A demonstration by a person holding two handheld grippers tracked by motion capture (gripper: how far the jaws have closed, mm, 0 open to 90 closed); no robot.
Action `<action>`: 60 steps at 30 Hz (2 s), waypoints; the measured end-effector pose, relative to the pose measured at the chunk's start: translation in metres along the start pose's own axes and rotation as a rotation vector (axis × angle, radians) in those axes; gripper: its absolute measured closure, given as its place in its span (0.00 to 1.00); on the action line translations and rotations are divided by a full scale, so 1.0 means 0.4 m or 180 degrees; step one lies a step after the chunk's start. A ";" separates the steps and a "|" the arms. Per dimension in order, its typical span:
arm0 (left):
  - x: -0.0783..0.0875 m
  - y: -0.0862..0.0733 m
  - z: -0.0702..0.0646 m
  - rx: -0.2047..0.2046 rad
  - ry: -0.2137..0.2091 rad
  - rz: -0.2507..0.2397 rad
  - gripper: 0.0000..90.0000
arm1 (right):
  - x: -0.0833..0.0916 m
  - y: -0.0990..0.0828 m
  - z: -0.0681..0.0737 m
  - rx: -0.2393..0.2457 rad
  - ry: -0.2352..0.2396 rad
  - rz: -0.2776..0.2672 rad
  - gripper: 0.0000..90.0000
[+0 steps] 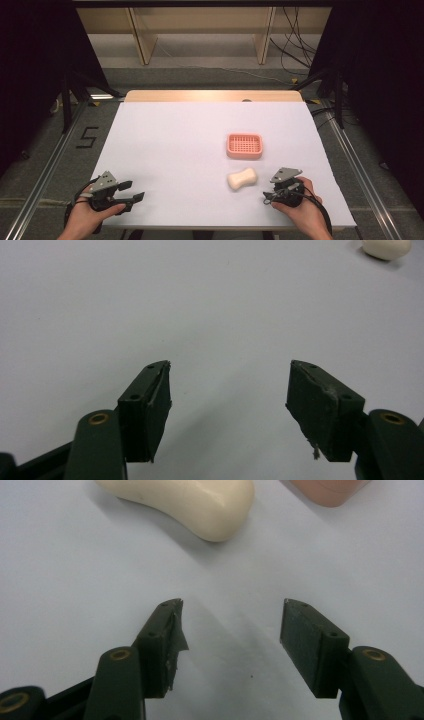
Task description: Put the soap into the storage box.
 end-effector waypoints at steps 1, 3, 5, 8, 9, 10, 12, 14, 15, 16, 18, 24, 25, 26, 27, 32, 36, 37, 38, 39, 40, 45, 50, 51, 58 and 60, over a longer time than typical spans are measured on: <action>0.001 0.000 0.001 -0.0022 0.0006 0.0009 0.37 | 0.000 0.000 -0.001 0.0007 -0.0005 -0.0001 0.47; 0.003 0.001 0.000 -0.0003 0.0001 -0.0023 0.37 | 0.001 -0.001 -0.003 0.0014 -0.0032 0.0017 0.46; 0.002 0.001 -0.001 0.0051 -0.0002 -0.0049 0.37 | -0.002 -0.003 -0.006 0.0128 -0.0063 0.0061 0.44; 0.004 0.001 0.000 0.0004 0.0018 -0.0041 0.37 | -0.006 -0.002 -0.013 0.0352 -0.0077 0.0175 0.43; 0.004 0.001 0.000 0.0000 0.0005 -0.0041 0.37 | -0.005 -0.001 -0.014 0.0412 -0.0046 0.0244 0.43; 0.002 0.001 -0.002 0.0004 0.0004 -0.0062 0.37 | -0.006 0.002 -0.017 0.0478 -0.0044 0.0275 0.43; 0.002 0.001 -0.001 -0.0026 0.0002 -0.0034 0.37 | -0.007 0.012 -0.025 0.0620 0.0015 0.0318 0.43; 0.001 0.001 -0.005 0.0010 -0.0011 -0.0059 0.37 | -0.007 0.024 -0.032 0.0800 0.0158 0.0372 0.43; 0.002 0.002 -0.004 0.0003 -0.0009 -0.0048 0.37 | -0.008 0.029 -0.034 0.0895 0.0213 0.0412 0.43; 0.002 0.002 -0.004 0.0003 -0.0009 -0.0048 0.37 | -0.008 0.029 -0.034 0.0895 0.0213 0.0412 0.43; 0.002 0.002 -0.004 -0.0003 -0.0002 -0.0091 0.37 | -0.016 0.048 -0.038 0.1271 0.0436 0.0559 0.41; 0.005 0.002 -0.001 -0.0006 -0.0016 -0.0045 0.37 | -0.030 0.077 -0.047 0.1514 0.0693 0.0817 0.41; 0.004 0.001 -0.002 -0.0016 -0.0005 -0.0078 0.37 | -0.033 0.080 -0.050 0.1538 0.0700 0.0814 0.41; 0.004 0.001 -0.002 -0.0020 -0.0006 -0.0073 0.37 | -0.033 0.085 -0.051 0.1557 0.0702 0.0839 0.41; 0.003 0.001 -0.002 -0.0018 -0.0008 -0.0081 0.37 | -0.035 0.089 -0.053 0.1605 0.0737 0.0832 0.41; 0.004 0.002 -0.004 -0.0002 -0.0021 -0.0081 0.37 | -0.051 0.106 -0.059 0.1715 0.0786 0.0871 0.41; 0.004 0.001 -0.002 -0.0013 -0.0007 -0.0077 0.37 | -0.060 0.120 -0.061 0.1711 0.0799 0.0854 0.40; 0.005 0.001 -0.002 -0.0015 0.0002 -0.0055 0.37 | -0.063 0.123 -0.062 0.1718 0.0810 0.0852 0.40; 0.004 0.001 -0.002 -0.0017 -0.0014 -0.0063 0.37 | -0.065 0.127 -0.063 0.1730 0.0822 0.0842 0.40; 0.004 0.001 -0.002 -0.0017 -0.0005 -0.0070 0.37 | -0.067 0.131 -0.063 0.1735 0.0819 0.0849 0.40; 0.004 0.001 -0.002 -0.0017 -0.0005 -0.0070 0.37 | -0.067 0.131 -0.063 0.1735 0.0819 0.0849 0.40; 0.005 0.001 -0.002 -0.0004 0.0006 -0.0058 0.37 | -0.079 0.152 -0.063 0.1753 0.0826 0.0856 0.39; 0.005 0.001 -0.002 -0.0003 0.0003 -0.0056 0.37 | -0.087 0.173 -0.059 0.1840 0.0847 0.0817 0.38; 0.005 0.001 -0.002 -0.0004 0.0002 -0.0057 0.37 | -0.089 0.177 -0.058 0.1868 0.0835 0.0804 0.38; 0.006 0.001 -0.002 0.0004 -0.0011 -0.0046 0.37 | -0.099 0.202 -0.051 0.1956 0.0857 0.0773 0.38; 0.006 0.001 -0.001 -0.0003 -0.0014 -0.0050 0.37 | -0.098 0.207 -0.045 0.1892 0.0809 0.0842 0.38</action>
Point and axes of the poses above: each handheld gripper's, and its own axes: x roughly backward along the jaws, y roughly out of its top, z roughly to its left, the point moved 3 cm from there along -x, roughly forward along the jaws, and after that the axes turned 10 degrees about -y, right-handed, at the moved point
